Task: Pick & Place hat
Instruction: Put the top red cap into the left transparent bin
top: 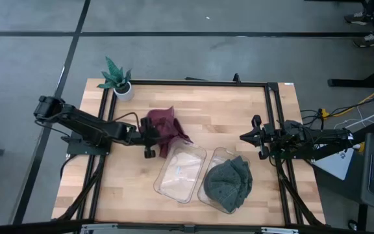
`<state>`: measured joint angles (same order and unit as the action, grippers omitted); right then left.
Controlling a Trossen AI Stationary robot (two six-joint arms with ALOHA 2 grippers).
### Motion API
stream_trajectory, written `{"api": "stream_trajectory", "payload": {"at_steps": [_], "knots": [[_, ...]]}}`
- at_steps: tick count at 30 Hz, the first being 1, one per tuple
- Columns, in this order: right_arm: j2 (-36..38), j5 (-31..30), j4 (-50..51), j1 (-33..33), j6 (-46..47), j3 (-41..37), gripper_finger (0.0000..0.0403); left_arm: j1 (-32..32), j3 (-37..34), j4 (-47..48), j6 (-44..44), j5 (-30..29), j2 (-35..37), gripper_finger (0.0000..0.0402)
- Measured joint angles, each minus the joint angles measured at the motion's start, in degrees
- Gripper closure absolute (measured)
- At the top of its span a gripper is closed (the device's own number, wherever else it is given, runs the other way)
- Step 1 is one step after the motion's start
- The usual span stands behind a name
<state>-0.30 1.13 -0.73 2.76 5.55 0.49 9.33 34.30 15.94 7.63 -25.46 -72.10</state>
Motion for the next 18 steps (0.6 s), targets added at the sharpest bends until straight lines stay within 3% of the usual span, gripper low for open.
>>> {"api": "stream_trajectory", "payload": {"at_steps": [12, 18], "knots": [[-0.01, 0.00, 0.02, 0.00, 0.00, 0.00, 0.0369, -2.02, 0.00, 7.67, 13.68, 3.48, 9.82, 0.0392], [-0.01, 0.00, 0.01, -0.01, 0.00, 0.00, 0.0369, -3.95, 0.00, 8.29, 18.18, 8.51, 14.09, 0.0393]]}}
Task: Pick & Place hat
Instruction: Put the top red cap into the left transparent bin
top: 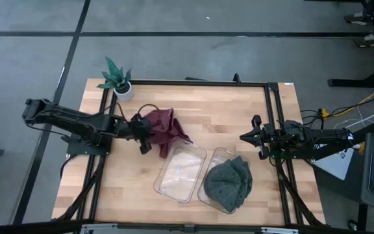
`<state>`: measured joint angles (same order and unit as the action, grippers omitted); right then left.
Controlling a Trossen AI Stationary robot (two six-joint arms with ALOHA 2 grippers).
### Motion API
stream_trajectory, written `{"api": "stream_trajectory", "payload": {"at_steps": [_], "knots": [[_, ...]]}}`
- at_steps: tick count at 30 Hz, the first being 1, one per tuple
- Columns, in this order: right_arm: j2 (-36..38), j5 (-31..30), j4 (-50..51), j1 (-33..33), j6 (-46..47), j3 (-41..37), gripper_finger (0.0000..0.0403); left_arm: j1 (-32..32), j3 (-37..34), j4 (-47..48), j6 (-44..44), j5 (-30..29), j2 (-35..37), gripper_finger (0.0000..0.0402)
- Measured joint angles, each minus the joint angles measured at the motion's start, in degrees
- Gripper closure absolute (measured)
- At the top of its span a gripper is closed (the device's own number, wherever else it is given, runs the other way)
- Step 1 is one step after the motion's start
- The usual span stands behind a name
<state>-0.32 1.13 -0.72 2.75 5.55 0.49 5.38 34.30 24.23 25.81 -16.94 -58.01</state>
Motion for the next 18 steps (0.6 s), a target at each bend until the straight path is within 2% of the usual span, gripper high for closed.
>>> {"api": "stream_trajectory", "payload": {"at_steps": [11, 18], "knots": [[0.00, 0.00, -0.01, 0.01, -0.01, 0.00, 0.0369, -3.52, 0.00, 0.01, 7.11, 10.32, 5.01, 0.0393], [0.00, -0.01, -0.01, 0.00, 0.01, 0.00, 0.0369, -6.27, 0.00, 0.04, 12.81, 10.94, 9.48, 0.0393]]}}
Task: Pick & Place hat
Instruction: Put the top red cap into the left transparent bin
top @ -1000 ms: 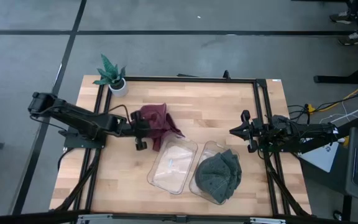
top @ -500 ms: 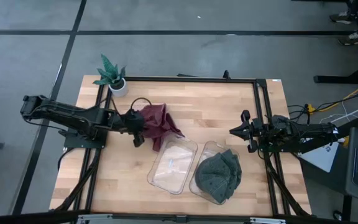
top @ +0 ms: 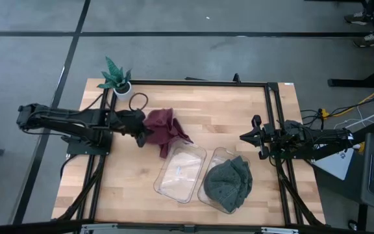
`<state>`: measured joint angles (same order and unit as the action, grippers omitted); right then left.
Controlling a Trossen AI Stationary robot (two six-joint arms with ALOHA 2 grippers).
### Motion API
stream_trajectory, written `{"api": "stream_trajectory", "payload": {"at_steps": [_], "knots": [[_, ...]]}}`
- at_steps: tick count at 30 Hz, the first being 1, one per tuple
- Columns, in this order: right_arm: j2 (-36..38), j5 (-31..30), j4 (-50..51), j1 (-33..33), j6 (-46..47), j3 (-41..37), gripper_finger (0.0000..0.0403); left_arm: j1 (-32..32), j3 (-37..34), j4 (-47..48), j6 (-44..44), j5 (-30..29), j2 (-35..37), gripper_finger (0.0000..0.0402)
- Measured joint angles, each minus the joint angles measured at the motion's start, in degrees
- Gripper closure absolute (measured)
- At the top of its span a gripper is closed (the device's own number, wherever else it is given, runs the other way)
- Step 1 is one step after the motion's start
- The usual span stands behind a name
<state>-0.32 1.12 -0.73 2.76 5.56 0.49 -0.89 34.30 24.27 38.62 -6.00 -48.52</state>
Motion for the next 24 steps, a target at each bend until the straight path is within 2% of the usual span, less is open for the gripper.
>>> {"api": "stream_trajectory", "payload": {"at_steps": [9, 19, 24], "knots": [[0.00, 0.01, 0.01, -0.02, 0.01, 0.00, 0.0369, -3.73, 0.00, -2.49, 5.70, -0.42, 6.37, 0.0393], [0.01, 0.00, 0.01, 0.00, -0.01, 0.00, 0.0369, -8.72, 0.00, -18.26, 16.45, 0.15, 7.75, 0.0393], [0.00, 0.00, 0.01, 0.00, -0.01, 0.00, 0.0369, -10.45, 0.00, -25.94, 20.62, 3.98, 7.73, 0.0393]]}}
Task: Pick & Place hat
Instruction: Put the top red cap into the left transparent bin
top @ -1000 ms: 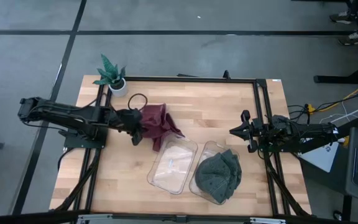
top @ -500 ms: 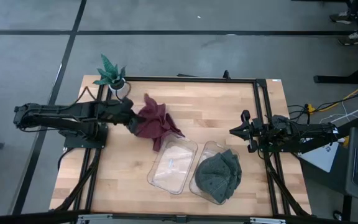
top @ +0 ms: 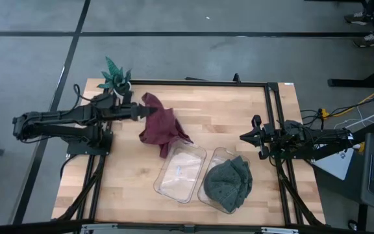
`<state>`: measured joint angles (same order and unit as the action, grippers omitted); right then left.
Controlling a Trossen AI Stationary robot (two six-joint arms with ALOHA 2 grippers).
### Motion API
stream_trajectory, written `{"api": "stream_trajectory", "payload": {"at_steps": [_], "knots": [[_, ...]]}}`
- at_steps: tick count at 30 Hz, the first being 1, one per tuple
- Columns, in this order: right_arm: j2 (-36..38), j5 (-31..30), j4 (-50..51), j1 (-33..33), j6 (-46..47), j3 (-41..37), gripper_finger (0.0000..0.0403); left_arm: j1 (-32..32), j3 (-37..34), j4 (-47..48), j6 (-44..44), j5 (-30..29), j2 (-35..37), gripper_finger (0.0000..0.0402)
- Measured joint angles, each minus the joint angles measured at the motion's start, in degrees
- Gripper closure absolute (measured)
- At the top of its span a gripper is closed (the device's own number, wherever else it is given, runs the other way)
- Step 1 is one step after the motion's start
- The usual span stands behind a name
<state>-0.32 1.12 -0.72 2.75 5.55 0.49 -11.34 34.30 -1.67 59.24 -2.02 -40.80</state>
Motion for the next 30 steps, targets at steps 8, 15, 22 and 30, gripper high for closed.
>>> {"api": "stream_trajectory", "payload": {"at_steps": [8, 15, 22, 30], "knots": [[0.00, 0.01, -0.01, 0.01, 0.01, 0.00, 0.0369, -0.60, -0.02, -6.04, 4.71, 8.76, -0.11, 0.0393], [0.00, 0.01, 0.00, -0.01, 0.00, 0.00, 0.0369, 2.02, -0.02, -10.39, 7.92, 13.18, -0.13, 0.0393], [0.00, -0.01, 0.01, 0.00, 0.00, 0.00, 0.0369, 7.82, 0.00, -12.31, 8.77, 14.20, -0.68, 0.0393], [0.00, 0.01, 0.01, 0.01, 0.01, 0.00, 0.0369, 14.05, -0.02, -15.27, 9.11, 13.37, -6.71, 0.0393]]}}
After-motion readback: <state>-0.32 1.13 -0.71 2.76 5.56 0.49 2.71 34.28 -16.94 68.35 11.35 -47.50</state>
